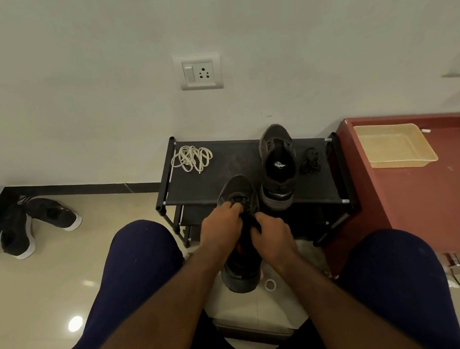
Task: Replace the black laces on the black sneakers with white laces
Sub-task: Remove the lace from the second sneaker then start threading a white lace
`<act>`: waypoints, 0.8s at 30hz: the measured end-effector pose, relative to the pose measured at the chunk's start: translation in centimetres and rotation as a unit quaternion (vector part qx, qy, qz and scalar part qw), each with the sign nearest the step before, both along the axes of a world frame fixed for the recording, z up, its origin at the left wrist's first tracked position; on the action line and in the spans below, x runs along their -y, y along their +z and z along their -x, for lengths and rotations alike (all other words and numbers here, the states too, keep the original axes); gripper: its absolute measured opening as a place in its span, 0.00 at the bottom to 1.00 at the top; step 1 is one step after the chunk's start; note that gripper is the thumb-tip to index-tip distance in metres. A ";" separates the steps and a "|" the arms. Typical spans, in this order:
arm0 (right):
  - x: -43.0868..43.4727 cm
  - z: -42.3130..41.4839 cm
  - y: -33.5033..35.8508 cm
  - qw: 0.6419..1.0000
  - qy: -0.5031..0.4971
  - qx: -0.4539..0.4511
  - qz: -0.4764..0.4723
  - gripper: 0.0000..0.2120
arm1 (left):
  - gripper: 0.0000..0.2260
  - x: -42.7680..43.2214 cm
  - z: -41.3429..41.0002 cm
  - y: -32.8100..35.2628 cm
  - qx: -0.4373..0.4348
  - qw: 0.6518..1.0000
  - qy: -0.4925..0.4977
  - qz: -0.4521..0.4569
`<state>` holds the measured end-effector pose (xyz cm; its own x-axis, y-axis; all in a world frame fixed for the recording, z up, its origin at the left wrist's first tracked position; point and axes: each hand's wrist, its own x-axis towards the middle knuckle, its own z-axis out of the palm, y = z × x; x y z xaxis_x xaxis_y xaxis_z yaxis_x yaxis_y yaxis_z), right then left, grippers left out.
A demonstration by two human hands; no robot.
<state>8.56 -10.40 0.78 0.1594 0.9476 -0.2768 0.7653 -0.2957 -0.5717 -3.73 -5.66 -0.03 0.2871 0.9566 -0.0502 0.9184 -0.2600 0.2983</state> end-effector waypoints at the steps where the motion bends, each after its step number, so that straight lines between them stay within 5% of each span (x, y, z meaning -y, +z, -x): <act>1: 0.0 0.0 0.0 1.000 -0.006 -0.004 -0.002 0.08 | 0.11 0.0 -0.1 -0.2 0.018 1.000 0.008 -0.018; 6: -0.2 -0.1 -0.1 0.999 -0.027 -0.023 -0.006 0.09 | 0.06 -0.1 -0.3 1.3 0.294 0.949 0.107 0.041; 9: -0.1 0.0 -0.3 0.999 -0.033 -0.029 -0.006 0.11 | 0.05 -0.4 0.3 5.6 0.511 0.817 0.203 0.173; 13: -0.2 0.3 -0.5 0.998 -0.047 -0.030 -0.001 0.11 | 0.11 -0.7 2.5 11.0 0.678 0.685 0.188 0.188; 15: -0.3 0.4 -0.5 0.998 -0.053 -0.033 0.011 0.10 | 0.12 -1.0 3.1 12.6 0.732 0.630 0.168 0.195; 20: -0.4 0.2 -0.7 0.998 -0.057 -0.035 0.001 0.08 | 0.16 -0.3 3.1 14.3 0.760 0.567 0.174 0.267; 24: -0.4 -0.2 -0.8 0.998 -0.044 -0.033 -0.012 0.07 | 0.14 0.7 2.6 15.6 0.772 0.559 0.102 0.284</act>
